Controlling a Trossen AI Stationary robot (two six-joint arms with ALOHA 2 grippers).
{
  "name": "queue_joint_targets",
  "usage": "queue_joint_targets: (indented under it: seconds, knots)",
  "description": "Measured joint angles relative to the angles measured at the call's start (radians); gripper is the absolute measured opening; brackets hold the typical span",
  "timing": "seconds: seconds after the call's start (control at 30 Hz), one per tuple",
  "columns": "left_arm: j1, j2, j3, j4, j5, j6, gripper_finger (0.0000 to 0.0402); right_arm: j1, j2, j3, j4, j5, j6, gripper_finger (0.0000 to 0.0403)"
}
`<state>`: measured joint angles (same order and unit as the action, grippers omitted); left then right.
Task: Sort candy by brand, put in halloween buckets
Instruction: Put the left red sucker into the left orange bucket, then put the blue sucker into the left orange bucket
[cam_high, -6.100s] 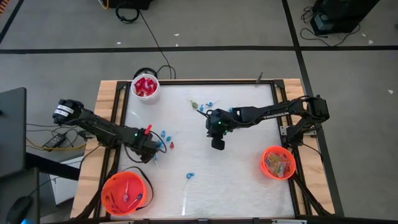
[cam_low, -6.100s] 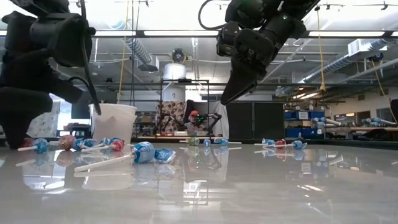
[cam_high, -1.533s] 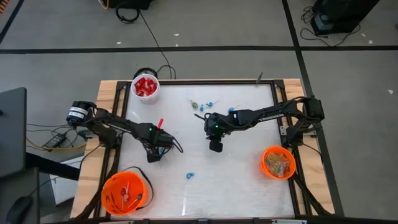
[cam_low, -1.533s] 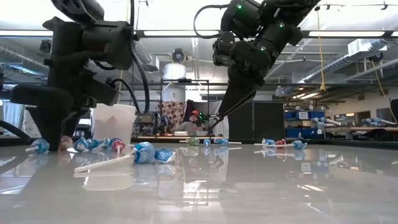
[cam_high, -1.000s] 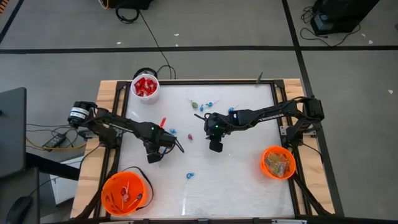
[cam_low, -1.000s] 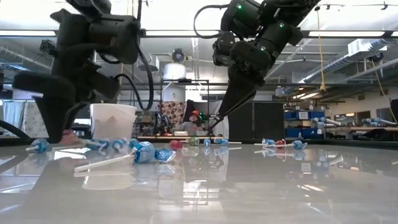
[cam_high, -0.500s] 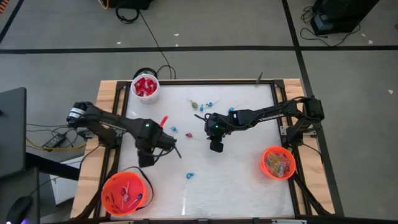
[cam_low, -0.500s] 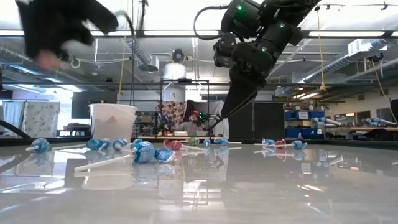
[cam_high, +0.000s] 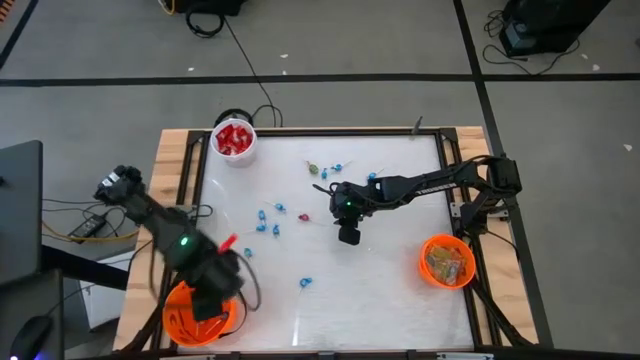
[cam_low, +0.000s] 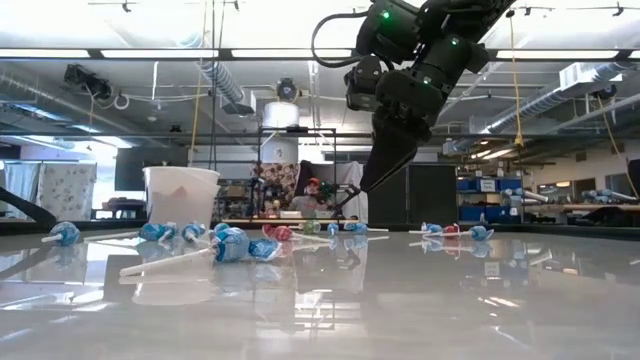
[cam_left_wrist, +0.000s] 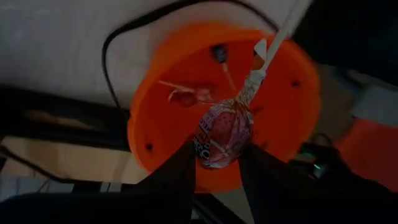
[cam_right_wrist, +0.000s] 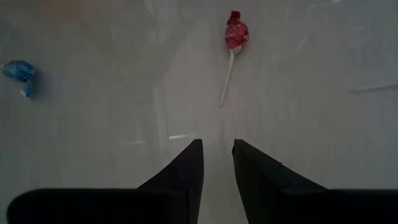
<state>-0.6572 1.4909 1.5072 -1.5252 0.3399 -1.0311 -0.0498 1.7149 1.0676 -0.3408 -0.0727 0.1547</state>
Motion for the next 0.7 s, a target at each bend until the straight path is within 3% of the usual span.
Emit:
queue_joint_targets:
  seconds: [0.17,0.37,0.53,0.7]
  knots:
    - [-0.119,0.004,-0.079,0.065,-0.051,-0.157,0.0124,0.000,0.000,0.000,0.009,0.000,0.002,0.0100]
    - [-0.173,0.004,-0.158,0.040,-0.037,-0.235,0.0143,0.000,0.000,0.000,0.025,0.000,0.011,0.0100]
    - [-0.170,0.004,-0.177,0.042,-0.021,-0.174,0.0179,0.000,0.000,0.000,0.031,0.000,0.024,0.0100]
    - [-0.105,0.004,-0.136,0.049,-0.160,-0.052,0.0214,0.000,0.000,0.000,0.031,0.000,0.010,0.0100]
